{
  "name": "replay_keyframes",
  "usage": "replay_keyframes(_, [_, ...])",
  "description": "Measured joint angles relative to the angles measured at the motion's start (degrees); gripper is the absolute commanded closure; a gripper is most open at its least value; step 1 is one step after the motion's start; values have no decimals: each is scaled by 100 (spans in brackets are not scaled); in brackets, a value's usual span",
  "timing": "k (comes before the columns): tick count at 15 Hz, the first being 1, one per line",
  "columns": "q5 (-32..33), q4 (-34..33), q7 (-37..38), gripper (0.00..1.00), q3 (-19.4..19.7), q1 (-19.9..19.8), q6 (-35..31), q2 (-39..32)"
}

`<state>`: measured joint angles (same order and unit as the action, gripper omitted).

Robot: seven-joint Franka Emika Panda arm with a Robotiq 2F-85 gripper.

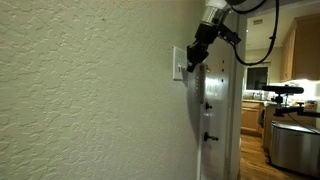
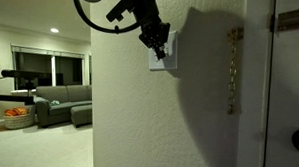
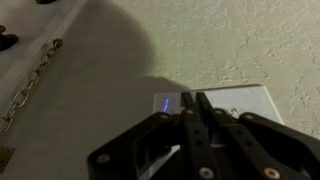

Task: Turn off the switch on the right

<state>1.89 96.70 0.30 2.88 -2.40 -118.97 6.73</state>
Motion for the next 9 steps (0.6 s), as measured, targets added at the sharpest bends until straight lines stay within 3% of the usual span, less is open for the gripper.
replay_keyframes(9, [204, 937, -48, 5, -38, 1, 606, 983])
